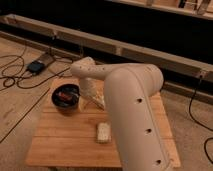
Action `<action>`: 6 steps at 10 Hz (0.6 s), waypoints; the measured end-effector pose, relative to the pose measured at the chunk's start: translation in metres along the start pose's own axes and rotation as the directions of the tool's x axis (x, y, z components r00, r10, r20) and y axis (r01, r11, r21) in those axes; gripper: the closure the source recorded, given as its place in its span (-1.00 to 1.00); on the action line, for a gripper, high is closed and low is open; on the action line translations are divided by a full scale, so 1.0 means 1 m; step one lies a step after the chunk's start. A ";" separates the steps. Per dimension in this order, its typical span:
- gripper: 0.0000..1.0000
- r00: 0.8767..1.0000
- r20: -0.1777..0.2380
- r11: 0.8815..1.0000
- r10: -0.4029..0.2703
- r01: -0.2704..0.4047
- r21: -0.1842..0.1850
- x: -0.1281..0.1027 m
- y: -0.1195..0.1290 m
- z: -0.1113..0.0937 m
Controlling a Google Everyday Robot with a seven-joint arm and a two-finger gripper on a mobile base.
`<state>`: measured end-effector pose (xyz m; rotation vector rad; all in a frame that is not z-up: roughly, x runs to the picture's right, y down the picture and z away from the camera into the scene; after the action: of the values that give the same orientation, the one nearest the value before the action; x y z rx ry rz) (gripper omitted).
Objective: Stand the bottle upright
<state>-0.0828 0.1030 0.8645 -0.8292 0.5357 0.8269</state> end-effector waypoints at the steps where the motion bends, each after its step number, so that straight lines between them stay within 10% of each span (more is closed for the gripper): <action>1: -0.60 0.999 -0.030 1.000 -0.030 0.031 0.007 -0.004 -0.006 -0.003; 6: -0.60 0.984 -0.131 0.991 -0.118 0.126 0.049 -0.023 -0.029 -0.010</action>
<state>-0.0737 0.0732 0.8866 -0.8572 0.6127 0.6462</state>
